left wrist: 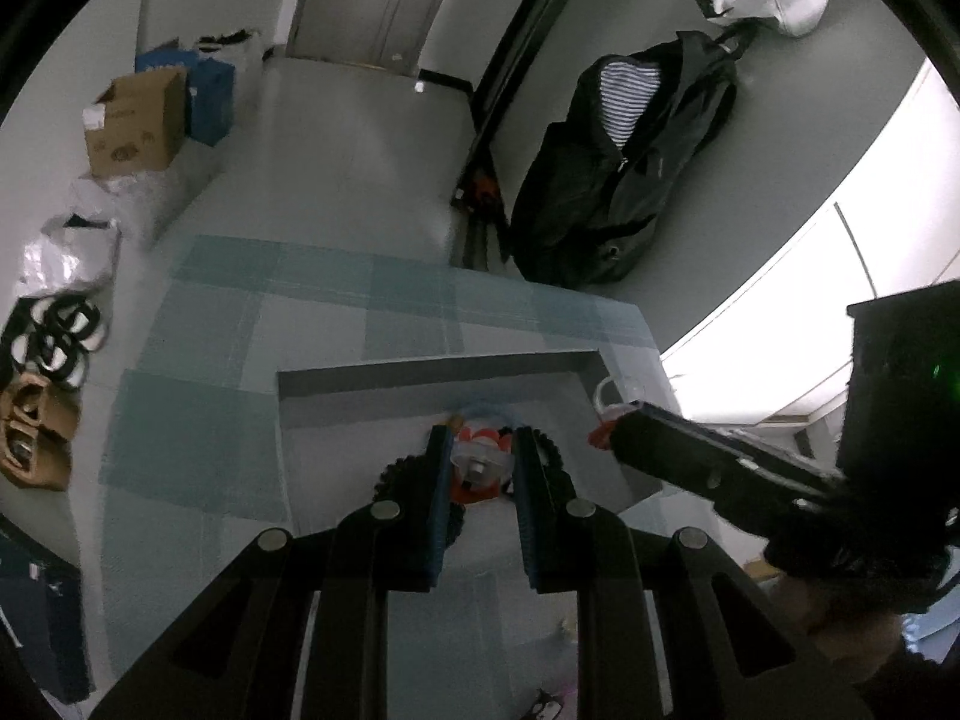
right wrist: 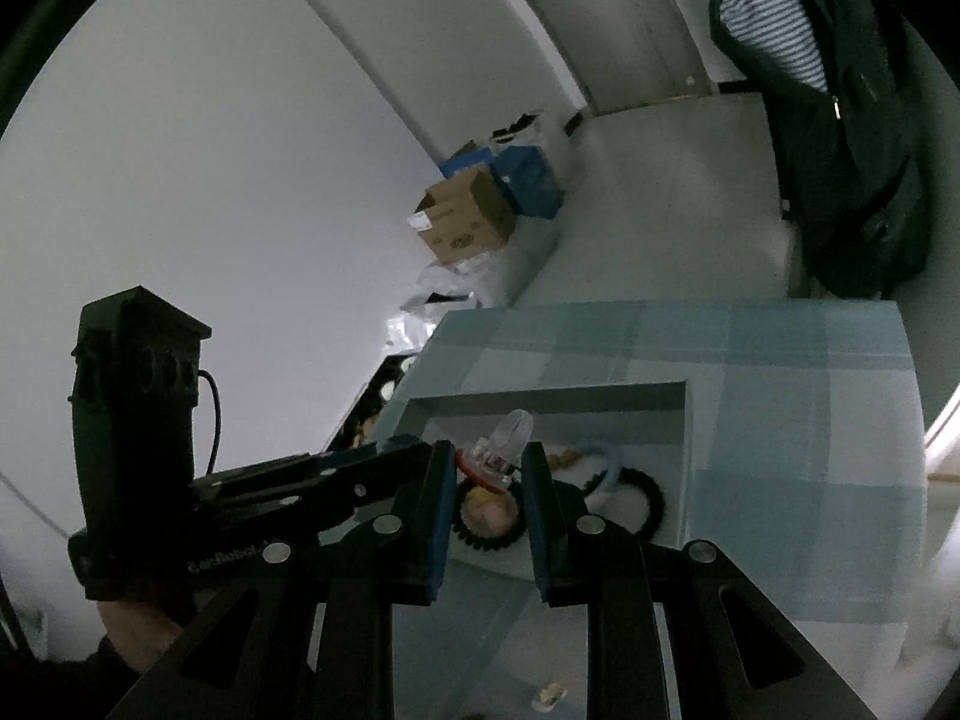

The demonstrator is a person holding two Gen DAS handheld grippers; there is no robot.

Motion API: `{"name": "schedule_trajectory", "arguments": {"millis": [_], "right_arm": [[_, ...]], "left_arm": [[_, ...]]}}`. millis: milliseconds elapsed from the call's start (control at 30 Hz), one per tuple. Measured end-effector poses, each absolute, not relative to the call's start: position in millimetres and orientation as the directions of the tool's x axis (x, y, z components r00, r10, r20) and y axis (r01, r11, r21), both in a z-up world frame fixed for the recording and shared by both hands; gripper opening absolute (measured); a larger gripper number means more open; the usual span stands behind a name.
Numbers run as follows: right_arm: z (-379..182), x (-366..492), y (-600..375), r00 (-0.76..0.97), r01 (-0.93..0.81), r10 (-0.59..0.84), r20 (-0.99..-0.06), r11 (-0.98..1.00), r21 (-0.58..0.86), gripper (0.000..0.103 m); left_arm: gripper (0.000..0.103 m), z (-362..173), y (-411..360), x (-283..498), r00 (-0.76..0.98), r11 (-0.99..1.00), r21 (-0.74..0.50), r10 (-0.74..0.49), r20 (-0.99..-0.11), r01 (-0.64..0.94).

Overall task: Organize jewelry
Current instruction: 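Carry both held trinkets over the grey box with both tools, then lower the trinkets into the box and open both tools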

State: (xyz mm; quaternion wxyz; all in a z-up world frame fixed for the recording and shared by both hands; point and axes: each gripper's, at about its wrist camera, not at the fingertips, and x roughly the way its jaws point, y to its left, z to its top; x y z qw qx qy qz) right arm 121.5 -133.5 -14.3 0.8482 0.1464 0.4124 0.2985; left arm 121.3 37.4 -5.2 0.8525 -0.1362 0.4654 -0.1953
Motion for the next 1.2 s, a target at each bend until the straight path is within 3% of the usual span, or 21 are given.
{"name": "schedule_trajectory", "arguments": {"millis": [700,800,900,967,1200], "right_arm": [[-40.9,153.7,-139.0,0.433,-0.349,0.662,-0.612,0.749,0.563,0.023],[-39.7,152.3,-138.4,0.451,-0.349,0.652,-0.609,0.757,0.552,0.024],[-38.1,148.8,-138.6,0.467,-0.354,0.646,-0.604,0.762,0.542,0.037],[-37.7,146.7,-140.3,0.472,-0.358,0.648,-0.597,0.76,0.542,0.041],[-30.2,136.9,-155.1,0.531,-0.347,0.632,-0.565,0.77,0.535,0.051]], "left_arm": [[0.015,-30.4,39.9,148.6,0.41,0.849,-0.496,-0.525,-0.746,0.185],[0.023,-33.2,37.1,147.1,0.39,0.855,-0.486,-0.516,-0.763,0.181],[0.038,-27.6,36.9,140.4,0.421,0.862,-0.467,-0.505,-0.753,0.199],[0.063,-24.5,38.7,136.3,0.446,0.869,-0.453,-0.493,-0.747,0.201],[0.064,-20.7,47.5,131.8,0.481,0.874,-0.452,-0.477,-0.736,0.176]]}}
